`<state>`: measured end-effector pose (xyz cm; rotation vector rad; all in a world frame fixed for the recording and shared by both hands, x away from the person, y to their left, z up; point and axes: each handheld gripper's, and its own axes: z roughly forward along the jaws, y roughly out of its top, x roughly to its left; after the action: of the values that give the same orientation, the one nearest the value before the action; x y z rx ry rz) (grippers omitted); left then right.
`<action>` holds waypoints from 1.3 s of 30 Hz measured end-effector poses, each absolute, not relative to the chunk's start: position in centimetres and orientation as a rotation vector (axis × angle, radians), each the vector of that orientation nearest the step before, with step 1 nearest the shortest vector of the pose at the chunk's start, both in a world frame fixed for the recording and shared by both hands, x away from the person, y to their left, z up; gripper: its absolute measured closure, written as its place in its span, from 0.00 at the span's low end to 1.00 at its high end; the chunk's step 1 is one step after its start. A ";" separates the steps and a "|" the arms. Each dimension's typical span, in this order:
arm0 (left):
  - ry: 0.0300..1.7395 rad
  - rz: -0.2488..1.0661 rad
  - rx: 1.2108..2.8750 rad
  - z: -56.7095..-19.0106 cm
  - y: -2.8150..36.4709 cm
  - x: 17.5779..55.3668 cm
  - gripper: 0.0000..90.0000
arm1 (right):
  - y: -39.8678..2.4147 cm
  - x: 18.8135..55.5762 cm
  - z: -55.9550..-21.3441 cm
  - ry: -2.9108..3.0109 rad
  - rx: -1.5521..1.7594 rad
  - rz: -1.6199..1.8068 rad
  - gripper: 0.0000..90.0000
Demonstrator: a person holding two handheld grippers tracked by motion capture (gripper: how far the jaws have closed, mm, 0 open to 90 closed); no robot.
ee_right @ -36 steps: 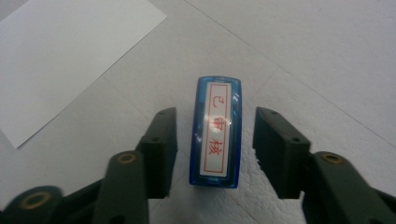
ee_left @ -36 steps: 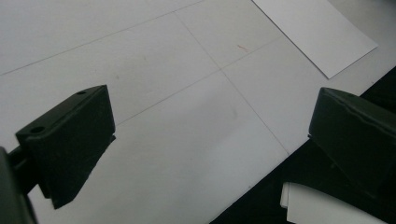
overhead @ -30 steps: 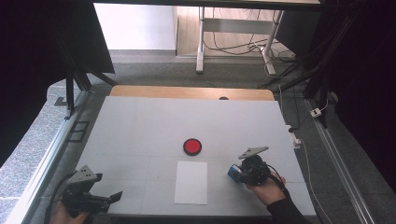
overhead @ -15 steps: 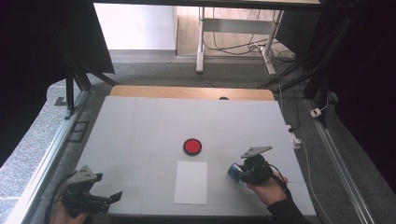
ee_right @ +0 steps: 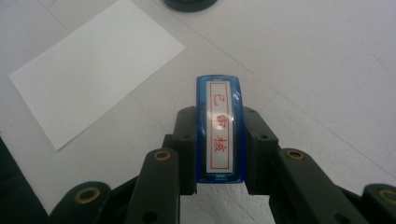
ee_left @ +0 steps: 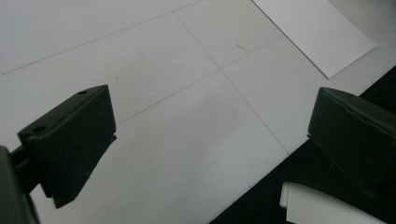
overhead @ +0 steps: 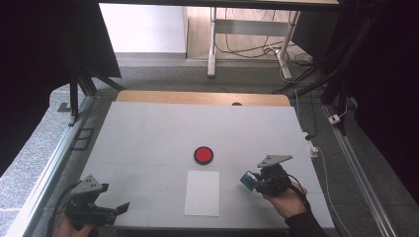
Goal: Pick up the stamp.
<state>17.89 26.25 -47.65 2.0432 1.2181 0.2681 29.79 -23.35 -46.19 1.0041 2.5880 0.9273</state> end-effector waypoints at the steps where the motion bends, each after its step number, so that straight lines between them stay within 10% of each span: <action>1: 1.218 0.265 2.043 -47.7 26.3 17.9 0.01 | -23.4 29.8 -46.1 2.585 1.003 0.940 0.79; 39: 1.215 0.238 2.032 -47.7 26.5 18.0 0.01 | -20.6 29.2 -42.8 2.613 0.794 1.231 0.79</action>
<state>18.03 26.46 -47.68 2.0316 1.2152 0.2385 29.19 -20.61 -42.78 0.7939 2.6128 1.2312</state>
